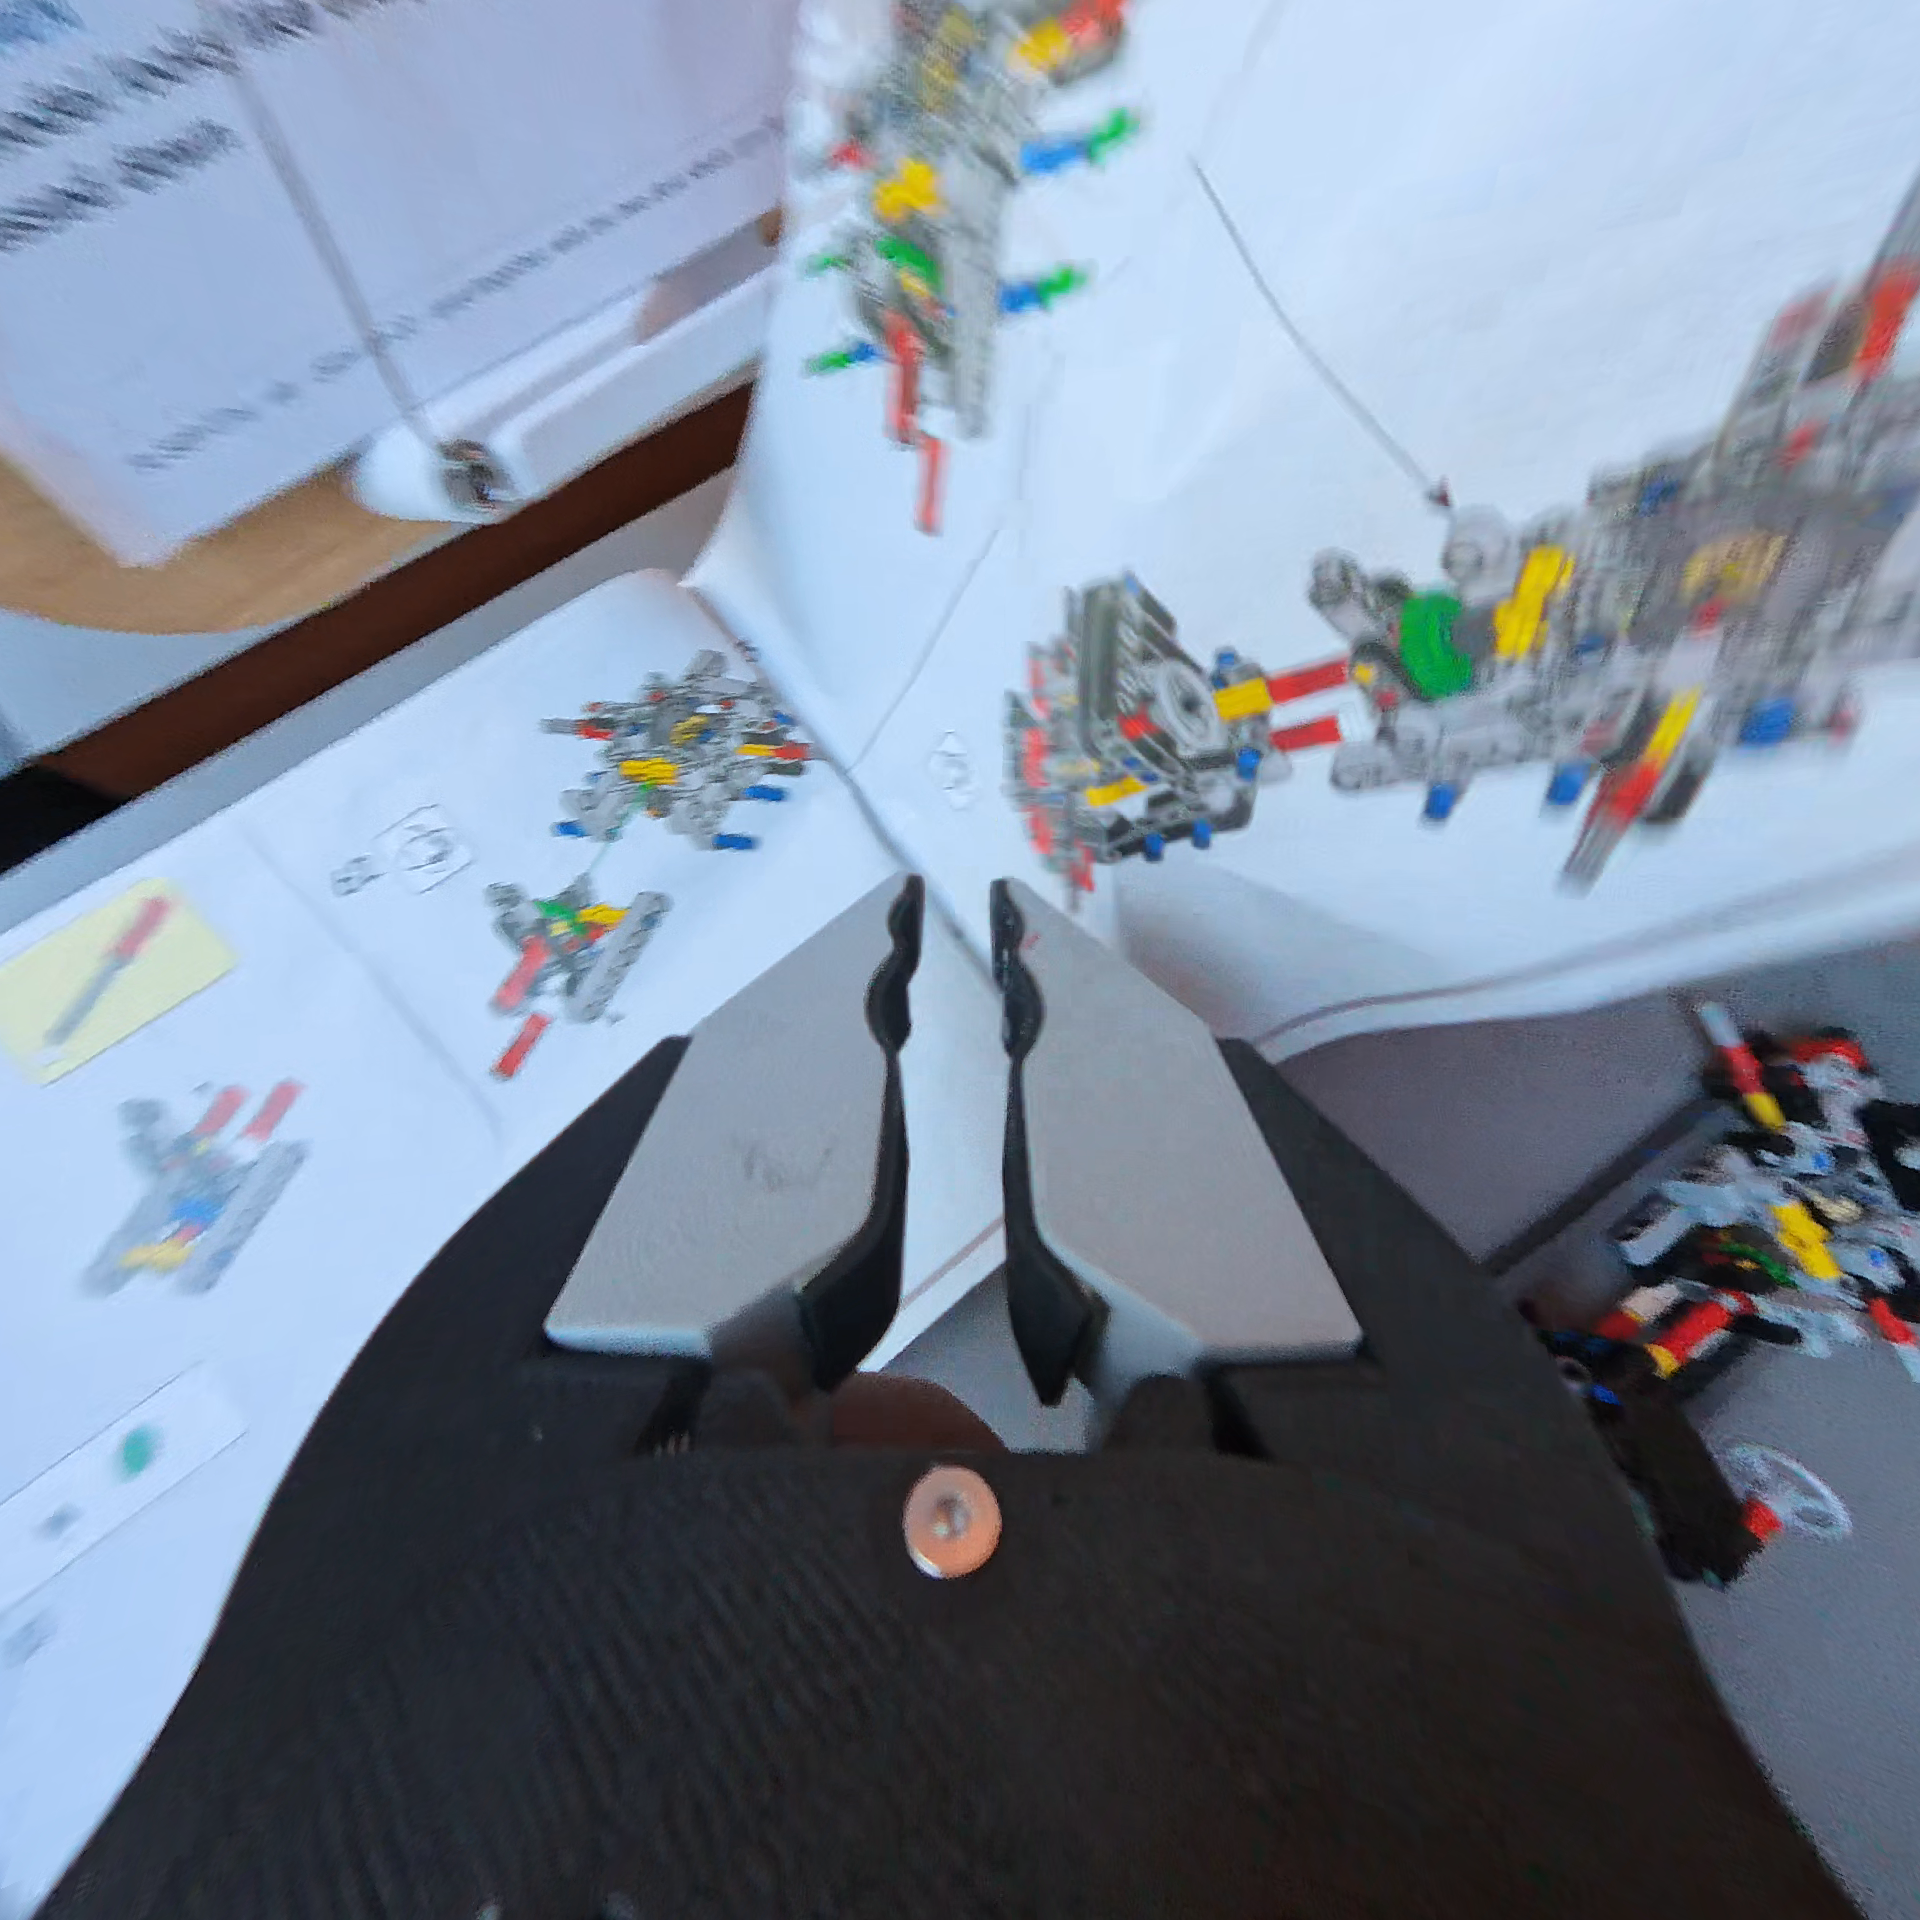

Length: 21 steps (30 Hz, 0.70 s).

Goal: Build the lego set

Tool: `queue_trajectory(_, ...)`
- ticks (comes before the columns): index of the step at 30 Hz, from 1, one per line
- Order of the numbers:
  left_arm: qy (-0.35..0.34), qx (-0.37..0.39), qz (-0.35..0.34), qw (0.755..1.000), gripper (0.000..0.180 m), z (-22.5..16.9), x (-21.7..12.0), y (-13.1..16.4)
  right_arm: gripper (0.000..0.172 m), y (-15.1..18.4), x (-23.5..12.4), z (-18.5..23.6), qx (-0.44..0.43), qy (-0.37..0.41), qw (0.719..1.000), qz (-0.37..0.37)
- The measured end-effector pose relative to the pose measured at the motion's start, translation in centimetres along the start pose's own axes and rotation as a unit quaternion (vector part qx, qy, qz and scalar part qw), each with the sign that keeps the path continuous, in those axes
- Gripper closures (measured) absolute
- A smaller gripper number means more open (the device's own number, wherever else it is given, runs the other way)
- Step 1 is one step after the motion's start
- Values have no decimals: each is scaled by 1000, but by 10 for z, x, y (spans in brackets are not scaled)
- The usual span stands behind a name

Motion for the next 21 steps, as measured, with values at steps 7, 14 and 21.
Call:
queue_trajectory(7, -132, 58, -54, 988, 131, -10, -69, -27, 172, 3, 12, 19, -14, -21, 1000, 6)
queue_trajectory(14, -150, 165, -132, 966, 78, -96, -68, -59, 172, 4, 54, 47, -11, -66, 998, 18)
queue_trajectory(21, -192, 148, -167, 956, 148, -67, -63, -63, 172, -9, 100, 79, -39, -106, 993, 37)
Point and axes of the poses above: each gripper's, where its closed fingertips meet, x out along the fingers, y out of its underside, z = x × y across the jaws, the point moved 2 cm from there along -x, back along the fingers, and after that the axes turned 4 degrees about -y, right-handed, at the moved point
